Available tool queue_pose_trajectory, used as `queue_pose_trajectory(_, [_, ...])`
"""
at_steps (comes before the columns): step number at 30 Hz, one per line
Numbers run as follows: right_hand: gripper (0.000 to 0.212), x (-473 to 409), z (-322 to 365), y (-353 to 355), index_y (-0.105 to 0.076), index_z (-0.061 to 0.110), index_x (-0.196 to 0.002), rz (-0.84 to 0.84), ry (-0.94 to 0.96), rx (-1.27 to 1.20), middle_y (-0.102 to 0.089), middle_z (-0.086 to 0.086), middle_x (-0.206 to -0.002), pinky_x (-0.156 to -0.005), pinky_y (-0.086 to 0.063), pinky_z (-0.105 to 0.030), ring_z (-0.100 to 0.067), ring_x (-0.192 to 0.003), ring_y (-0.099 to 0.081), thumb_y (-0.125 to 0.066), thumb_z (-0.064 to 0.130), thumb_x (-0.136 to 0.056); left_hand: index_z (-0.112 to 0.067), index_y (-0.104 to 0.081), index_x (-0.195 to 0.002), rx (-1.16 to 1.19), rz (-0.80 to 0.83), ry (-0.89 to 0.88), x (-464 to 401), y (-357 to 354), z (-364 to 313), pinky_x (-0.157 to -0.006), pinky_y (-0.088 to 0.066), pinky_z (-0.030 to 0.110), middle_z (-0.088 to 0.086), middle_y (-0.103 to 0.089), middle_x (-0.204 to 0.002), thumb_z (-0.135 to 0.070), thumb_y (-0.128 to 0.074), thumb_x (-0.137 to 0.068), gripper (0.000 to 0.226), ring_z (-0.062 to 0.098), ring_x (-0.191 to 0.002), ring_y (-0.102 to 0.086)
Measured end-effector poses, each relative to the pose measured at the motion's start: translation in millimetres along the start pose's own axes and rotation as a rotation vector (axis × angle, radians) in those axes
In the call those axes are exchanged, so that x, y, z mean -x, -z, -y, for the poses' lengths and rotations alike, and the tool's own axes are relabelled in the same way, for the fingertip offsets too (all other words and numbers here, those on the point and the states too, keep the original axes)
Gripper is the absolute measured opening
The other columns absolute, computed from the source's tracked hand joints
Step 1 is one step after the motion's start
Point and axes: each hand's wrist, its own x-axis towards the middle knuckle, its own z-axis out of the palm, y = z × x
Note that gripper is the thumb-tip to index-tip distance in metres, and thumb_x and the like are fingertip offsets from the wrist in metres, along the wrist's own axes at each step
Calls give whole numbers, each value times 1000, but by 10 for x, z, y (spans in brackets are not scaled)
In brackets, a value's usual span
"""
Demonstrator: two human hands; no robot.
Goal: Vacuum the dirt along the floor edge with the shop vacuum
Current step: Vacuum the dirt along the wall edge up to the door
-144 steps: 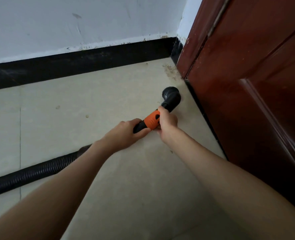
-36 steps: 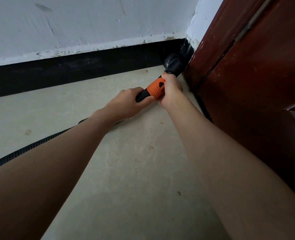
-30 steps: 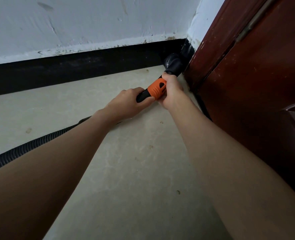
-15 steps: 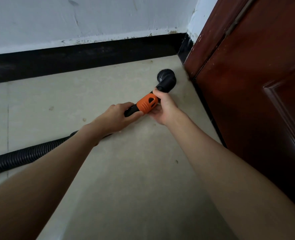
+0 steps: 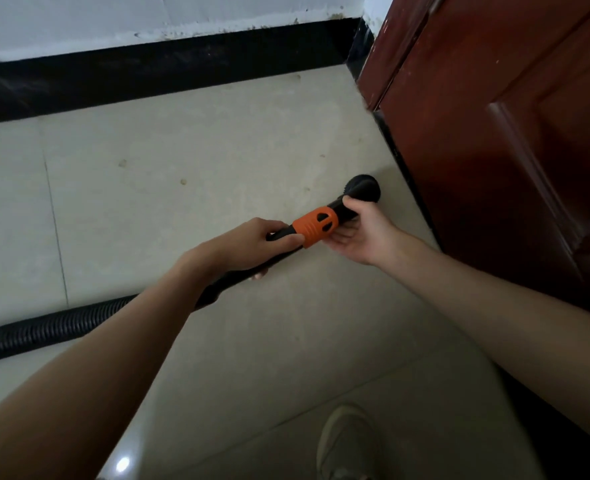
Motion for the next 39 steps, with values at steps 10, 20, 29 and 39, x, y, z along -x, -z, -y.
queue_pose_trajectory(10, [28,535,-825,-122,-50,0,-117,-28,-187,-98,-56,-24,-125,-85,-47,-41,-33,-122,-54,-55,18,-97,-16,-57,-76,106,225,148,809,101,314,-50,-46,30,5,-56,-63,-45,-54,-84,30,18,-50,-54])
queue_pose_trajectory(20, [46,824,-862,-210,-44,-1,-136,-128,-252,15,-53,-25,-134,-84,-47,-39,-33,-122,-54,-55,22,-98,-15,-59,-85,119,275,209,1059,-33,321,-58,-50,30,5,-57,-66,-42,-52,-94,29,20,-55,-56])
queue_pose_trajectory(29, [49,1861,68,-1347,-56,4,-121,116,-91,207,-65,-14,-108,-87,-47,-38,-23,-92,-62,-46,46,-99,-17,-56,-82,153,-119,135,1960,1140,-789,-56,-48,24,0,-58,-66,-40,-52,-94,26,12,-52,-54])
queue_pose_trajectory(39, [25,4148,656,-2911,-59,2,-115,430,16,690,-65,-15,-101,-90,-50,-37,-28,-94,-61,-38,6,-102,-9,-53,-79,286,-525,10,3768,2837,-2513,-55,-46,20,1,-55,-66,-30,-52,-95,26,14,-55,-53])
